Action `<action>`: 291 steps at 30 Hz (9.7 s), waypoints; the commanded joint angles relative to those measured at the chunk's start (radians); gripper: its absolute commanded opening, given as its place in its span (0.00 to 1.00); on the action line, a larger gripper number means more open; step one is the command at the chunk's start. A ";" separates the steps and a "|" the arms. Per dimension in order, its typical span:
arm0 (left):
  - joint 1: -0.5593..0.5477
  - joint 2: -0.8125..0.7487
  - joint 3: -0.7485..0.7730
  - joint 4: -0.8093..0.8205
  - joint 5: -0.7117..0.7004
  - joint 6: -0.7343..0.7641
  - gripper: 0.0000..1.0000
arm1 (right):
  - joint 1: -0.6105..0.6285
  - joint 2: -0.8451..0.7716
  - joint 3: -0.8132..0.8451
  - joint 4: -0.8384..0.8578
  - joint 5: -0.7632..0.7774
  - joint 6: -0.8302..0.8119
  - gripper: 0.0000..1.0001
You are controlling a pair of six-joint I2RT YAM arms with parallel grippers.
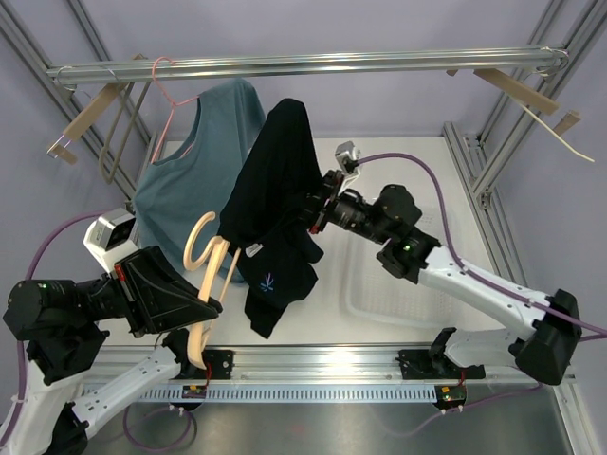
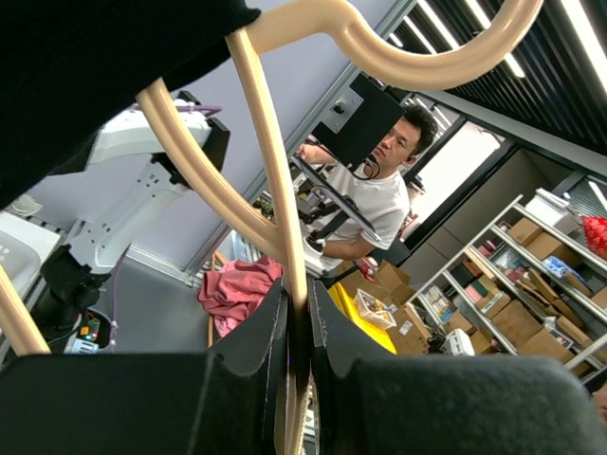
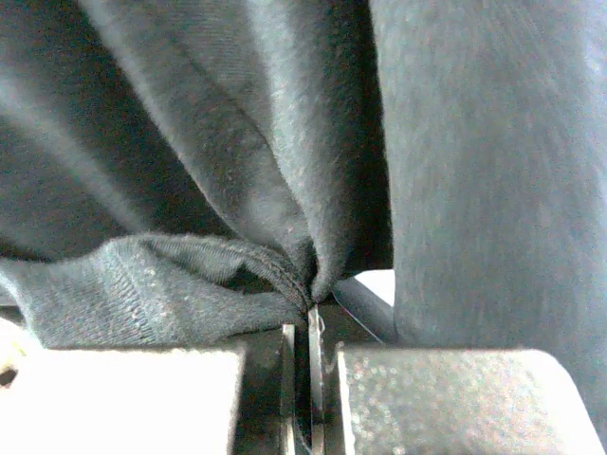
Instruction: Remove the t-shirt from the hanger
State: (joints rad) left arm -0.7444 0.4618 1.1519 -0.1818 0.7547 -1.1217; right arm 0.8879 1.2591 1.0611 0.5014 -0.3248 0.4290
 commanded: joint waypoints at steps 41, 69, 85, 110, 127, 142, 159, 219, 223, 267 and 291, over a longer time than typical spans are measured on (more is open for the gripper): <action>0.004 0.095 0.207 -0.191 -0.089 0.247 0.00 | -0.254 -0.141 0.672 -0.619 0.756 -0.523 0.00; 0.004 0.153 0.160 -0.191 -0.152 0.318 0.00 | -0.325 -0.616 -0.318 -0.853 0.917 0.131 0.00; 0.005 0.443 -0.055 0.185 -0.316 0.211 0.00 | -0.323 -0.567 -0.595 -0.882 0.688 0.476 0.29; 0.203 1.015 0.301 0.551 -0.150 -0.076 0.00 | -0.325 -0.940 -0.280 -1.181 0.790 0.165 1.00; 0.215 1.143 0.298 0.938 -0.219 -0.334 0.00 | -0.325 -0.900 -0.357 -1.094 0.644 0.175 0.99; 0.223 1.189 0.275 0.914 -0.290 -0.400 0.00 | -0.323 -0.922 -0.374 -1.091 0.621 0.178 1.00; 0.244 1.118 0.178 0.857 -0.246 -0.322 0.11 | -0.323 -0.922 -0.371 -1.084 0.575 0.195 1.00; 0.640 0.868 0.675 -0.564 -1.011 0.976 0.72 | -0.323 -0.759 -0.316 -0.859 0.086 0.042 0.99; 0.645 0.868 0.643 -0.548 -1.012 0.985 0.69 | -0.325 -0.751 -0.320 -0.844 0.079 0.048 0.99; 0.665 0.767 0.552 -0.346 -0.792 0.890 0.00 | -0.115 -0.601 -0.256 -0.767 0.208 0.062 0.95; 0.662 0.235 0.132 -0.232 -0.503 0.538 0.00 | 0.446 -0.281 -0.095 -0.549 0.599 0.016 0.99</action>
State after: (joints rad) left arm -0.0849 0.7704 1.2984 -0.5262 0.1638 -0.4839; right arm 1.2591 0.9527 0.8761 -0.1432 0.1295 0.4877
